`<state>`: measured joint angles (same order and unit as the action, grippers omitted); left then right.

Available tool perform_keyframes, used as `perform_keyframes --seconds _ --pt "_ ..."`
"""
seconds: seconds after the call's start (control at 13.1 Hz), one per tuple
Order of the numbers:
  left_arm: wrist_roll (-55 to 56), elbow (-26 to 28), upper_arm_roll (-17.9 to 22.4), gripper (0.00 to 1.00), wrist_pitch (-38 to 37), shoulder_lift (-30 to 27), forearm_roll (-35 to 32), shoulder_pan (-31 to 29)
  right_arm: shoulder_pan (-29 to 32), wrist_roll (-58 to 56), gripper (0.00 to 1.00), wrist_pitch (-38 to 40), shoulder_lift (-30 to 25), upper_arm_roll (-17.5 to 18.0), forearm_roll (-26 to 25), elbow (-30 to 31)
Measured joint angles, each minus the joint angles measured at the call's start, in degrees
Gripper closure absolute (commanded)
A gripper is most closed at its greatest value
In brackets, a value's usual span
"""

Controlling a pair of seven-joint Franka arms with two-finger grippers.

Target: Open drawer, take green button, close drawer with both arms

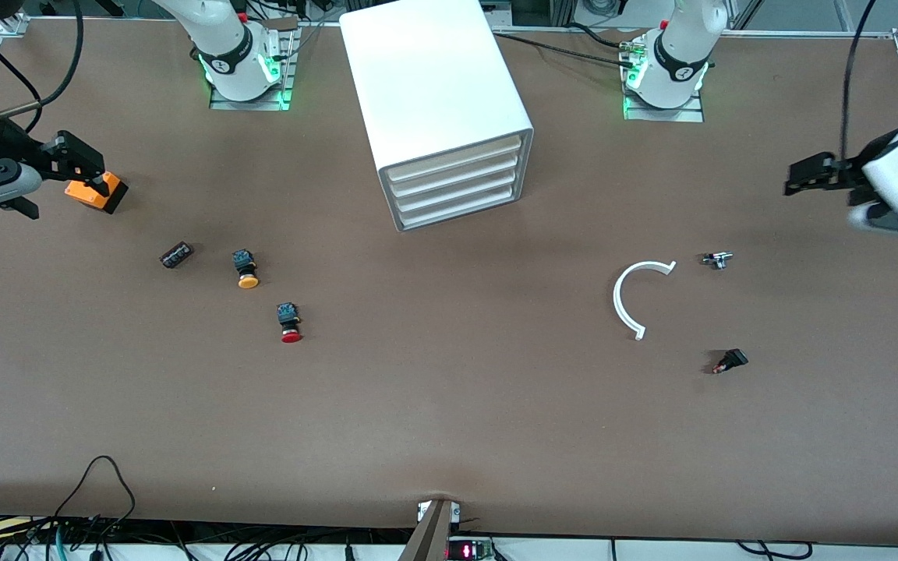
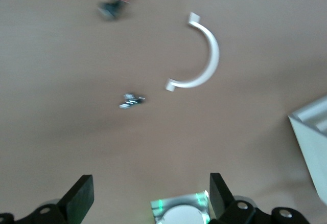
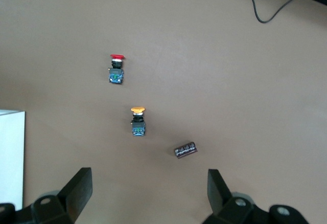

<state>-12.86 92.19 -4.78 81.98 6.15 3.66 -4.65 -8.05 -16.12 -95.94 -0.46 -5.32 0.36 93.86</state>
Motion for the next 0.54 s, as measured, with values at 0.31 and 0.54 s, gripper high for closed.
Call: perform_keyframes --seconds 0.31,0.54 --pt "-4.0 0.9 -3.4 0.0 -1.3 10.2 10.5 1.0 0.0 2.1 0.0 1.8 0.0 0.0 0.0 0.0" --pt "-8.4 1.0 -5.9 0.0 -1.6 19.0 22.4 1.5 0.0 2.2 0.0 1.8 0.0 -0.1 0.0 0.0"
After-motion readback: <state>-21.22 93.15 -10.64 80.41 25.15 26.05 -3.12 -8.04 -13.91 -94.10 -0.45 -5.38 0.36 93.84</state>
